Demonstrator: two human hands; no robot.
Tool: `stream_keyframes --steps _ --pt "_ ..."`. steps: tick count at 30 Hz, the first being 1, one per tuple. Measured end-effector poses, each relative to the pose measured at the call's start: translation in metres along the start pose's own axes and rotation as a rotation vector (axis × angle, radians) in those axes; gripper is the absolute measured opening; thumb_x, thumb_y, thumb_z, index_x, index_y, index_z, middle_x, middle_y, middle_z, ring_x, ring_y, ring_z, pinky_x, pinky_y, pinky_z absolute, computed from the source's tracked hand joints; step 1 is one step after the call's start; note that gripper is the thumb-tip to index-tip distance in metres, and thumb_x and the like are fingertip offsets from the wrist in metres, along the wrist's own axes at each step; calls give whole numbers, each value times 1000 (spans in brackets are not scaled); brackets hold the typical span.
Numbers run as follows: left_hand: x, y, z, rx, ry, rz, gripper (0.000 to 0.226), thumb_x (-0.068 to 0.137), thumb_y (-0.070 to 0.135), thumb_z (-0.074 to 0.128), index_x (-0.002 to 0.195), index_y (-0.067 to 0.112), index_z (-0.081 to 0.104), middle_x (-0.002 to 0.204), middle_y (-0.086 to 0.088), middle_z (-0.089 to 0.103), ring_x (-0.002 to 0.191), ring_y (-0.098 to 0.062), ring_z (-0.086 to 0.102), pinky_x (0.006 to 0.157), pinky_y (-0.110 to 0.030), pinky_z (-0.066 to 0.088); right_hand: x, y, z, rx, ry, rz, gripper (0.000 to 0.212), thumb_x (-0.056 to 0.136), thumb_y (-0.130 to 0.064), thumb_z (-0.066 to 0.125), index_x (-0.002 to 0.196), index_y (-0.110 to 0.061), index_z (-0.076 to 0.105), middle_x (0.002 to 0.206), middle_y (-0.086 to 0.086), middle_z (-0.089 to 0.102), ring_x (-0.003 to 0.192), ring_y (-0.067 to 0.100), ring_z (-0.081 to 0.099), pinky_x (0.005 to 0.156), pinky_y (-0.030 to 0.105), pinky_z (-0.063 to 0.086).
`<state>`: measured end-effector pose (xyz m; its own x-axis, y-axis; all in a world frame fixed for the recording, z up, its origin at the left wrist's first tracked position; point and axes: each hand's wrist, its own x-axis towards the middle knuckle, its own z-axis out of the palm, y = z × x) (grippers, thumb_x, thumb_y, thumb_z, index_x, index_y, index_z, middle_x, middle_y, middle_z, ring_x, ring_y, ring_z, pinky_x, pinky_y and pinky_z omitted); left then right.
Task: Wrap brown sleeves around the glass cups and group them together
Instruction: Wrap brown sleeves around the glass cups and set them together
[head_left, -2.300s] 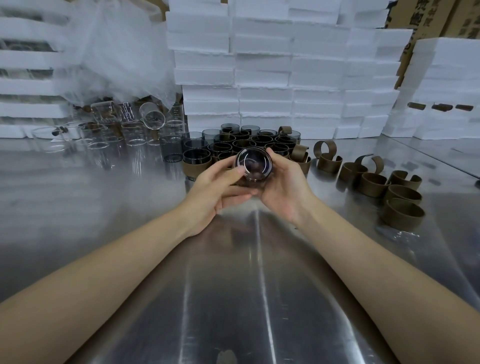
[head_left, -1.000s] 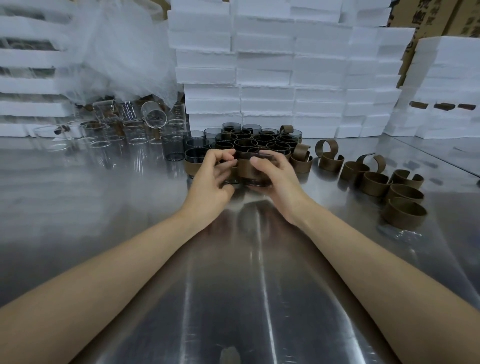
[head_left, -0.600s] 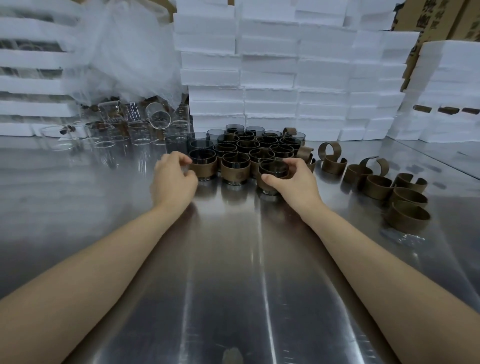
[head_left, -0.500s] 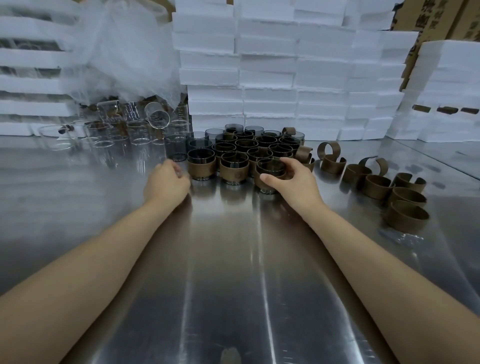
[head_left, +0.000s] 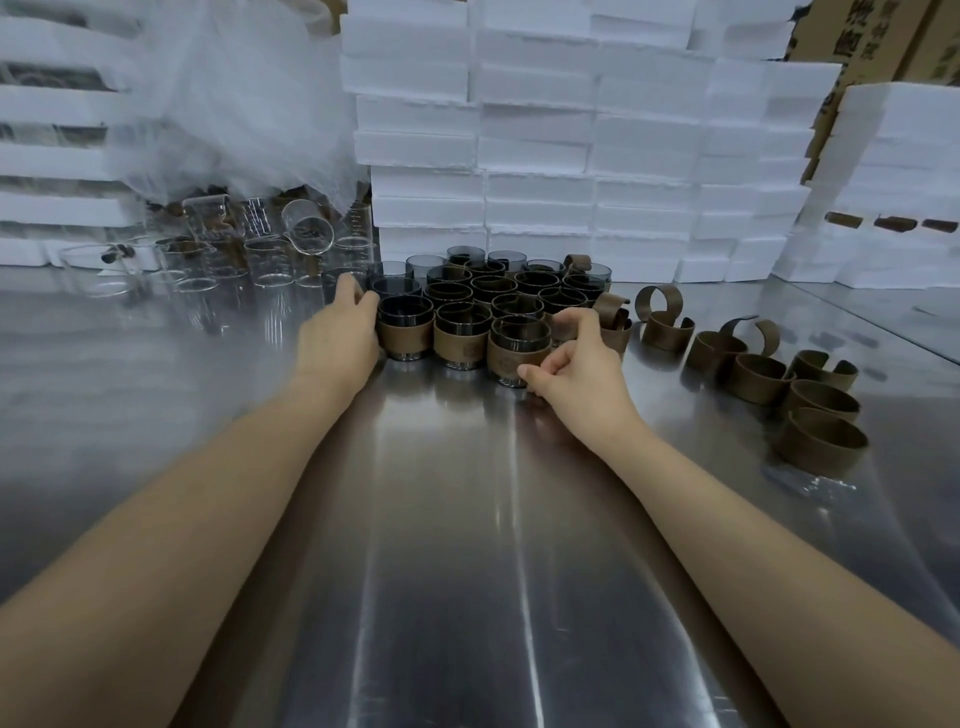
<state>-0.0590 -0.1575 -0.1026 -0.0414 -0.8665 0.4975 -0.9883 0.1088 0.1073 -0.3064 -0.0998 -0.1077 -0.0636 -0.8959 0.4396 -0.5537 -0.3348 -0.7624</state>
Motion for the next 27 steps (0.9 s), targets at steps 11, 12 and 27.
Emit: stream_keyframes --steps 11,12,27 --pt "5 -4 1 -26 63 99 17 97 13 47 109 2 50 120 -16 43 76 -40 55 56 -42 37 6 4 4 -42 -87 -7 25 84 -6 65 93 -18 46 70 -5 55 64 4 49 61 11 39" --pt "2 -3 0 -33 87 80 16 96 14 49 106 2 49 115 -17 44 74 -39 54 56 -41 34 5 4 4 -50 -97 -16 23 84 -6 65 93 -18 47 70 -5 54 64 5 49 63 15 39" --pt "-53 25 -24 -159 231 37 45 89 49 42 58 17 43 68 3 46 60 -28 52 55 -29 29 3 -2 0 -139 -250 12 25 86 -11 62 110 -19 59 104 1 62 97 13 56 85 24 42"
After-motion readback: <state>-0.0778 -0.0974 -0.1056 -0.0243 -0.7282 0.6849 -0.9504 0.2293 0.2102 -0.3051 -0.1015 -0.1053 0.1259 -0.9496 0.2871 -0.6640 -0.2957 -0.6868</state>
